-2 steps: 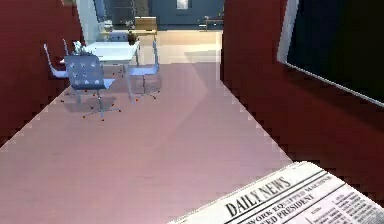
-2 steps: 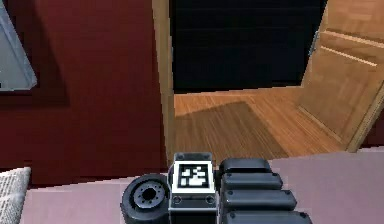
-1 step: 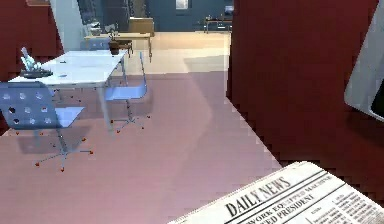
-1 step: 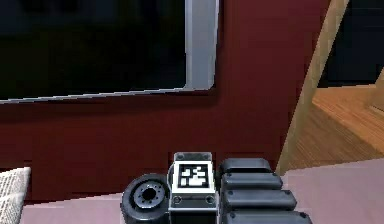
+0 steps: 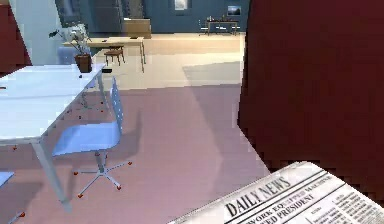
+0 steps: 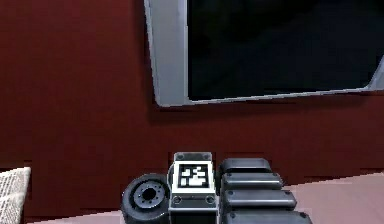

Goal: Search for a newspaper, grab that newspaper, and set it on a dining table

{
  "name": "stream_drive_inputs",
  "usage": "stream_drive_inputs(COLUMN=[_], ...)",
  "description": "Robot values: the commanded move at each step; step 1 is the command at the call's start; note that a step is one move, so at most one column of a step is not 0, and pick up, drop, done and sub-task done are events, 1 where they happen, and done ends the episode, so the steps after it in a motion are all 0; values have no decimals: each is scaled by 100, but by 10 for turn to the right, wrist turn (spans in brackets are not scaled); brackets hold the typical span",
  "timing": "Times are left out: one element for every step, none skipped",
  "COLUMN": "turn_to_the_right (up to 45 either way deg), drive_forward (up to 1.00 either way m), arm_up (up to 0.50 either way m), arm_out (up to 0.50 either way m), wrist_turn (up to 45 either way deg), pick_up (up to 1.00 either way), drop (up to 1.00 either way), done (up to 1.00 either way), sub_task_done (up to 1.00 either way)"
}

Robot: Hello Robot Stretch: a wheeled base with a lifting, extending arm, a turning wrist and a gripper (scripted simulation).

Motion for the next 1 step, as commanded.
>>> stream_drive_inputs(turn_to_the_right=[30], drive_forward=[0], arm_up=[0], arm_out=[0], wrist_turn=[0], pick_up=[0], drop=[0], done=[0], sub_task_done=[0])
